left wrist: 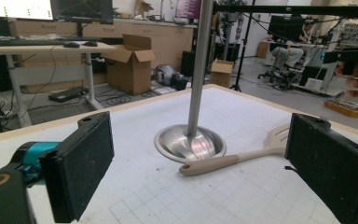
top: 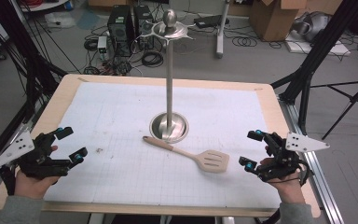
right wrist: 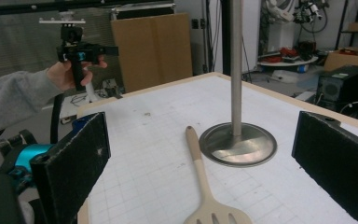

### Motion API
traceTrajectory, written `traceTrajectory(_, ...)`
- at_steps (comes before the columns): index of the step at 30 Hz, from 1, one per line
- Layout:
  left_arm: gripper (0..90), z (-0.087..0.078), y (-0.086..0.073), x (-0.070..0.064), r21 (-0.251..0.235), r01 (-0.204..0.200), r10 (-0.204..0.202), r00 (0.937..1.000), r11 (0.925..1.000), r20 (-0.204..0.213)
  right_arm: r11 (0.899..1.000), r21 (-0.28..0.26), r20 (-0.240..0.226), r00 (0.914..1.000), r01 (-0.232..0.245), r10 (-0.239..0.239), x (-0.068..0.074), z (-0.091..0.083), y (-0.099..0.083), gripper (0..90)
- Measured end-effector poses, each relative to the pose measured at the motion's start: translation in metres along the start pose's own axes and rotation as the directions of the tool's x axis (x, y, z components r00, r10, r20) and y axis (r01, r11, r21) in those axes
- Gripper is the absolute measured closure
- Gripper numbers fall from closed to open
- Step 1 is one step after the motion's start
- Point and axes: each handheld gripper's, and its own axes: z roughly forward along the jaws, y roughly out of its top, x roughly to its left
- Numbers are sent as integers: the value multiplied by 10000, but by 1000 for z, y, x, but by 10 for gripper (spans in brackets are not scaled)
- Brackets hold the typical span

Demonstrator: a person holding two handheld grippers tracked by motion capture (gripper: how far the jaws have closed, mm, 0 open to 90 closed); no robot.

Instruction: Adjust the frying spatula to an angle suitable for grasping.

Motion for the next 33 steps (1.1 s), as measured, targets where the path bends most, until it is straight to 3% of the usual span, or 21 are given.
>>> traceTrajectory(6, 84, 2, -1, -3, 65, -107, 106, 9999, 9999, 106, 9986, -421, 451, 9984, -311, 330, 0, -6, 1, 29)
traceTrajectory(13, 84, 5, -5, -3, 226, -16, 13, 9999, 9997, 164, 9956, -774, 601, 9965, -526, 573, -2, -10, 2, 29)
traceTrajectory(23, 84, -1, -9, -1, 225, -11, 12, 10000, 9997, -53, 9975, -568, 764, 9959, -431, 474, 1, 2, 5, 35)
traceTrajectory(28, 84, -4, -9, -2, 237, -99, 101, 9999, 9997, -112, 9995, -127, 798, 9963, -298, 307, 0, 14, 6, 63)
traceTrajectory(29, 84, -4, -10, -2, 240, -96, 99, 9999, 9997, -109, 9995, -55, 801, 9963, -313, 316, 0, 16, 6, 72)
traceTrajectory(30, 84, -5, -10, -2, 234, -86, 89, 9999, 9997, -102, 9993, 59, 753, 9965, -365, 360, 0, 18, 5, 164)
traceTrajectory(33, 84, -6, -12, -2, 355, -41, 46, 9999, 9994, -152, 9994, 143, 654, 9974, -307, 297, -1, 21, 5, 163)
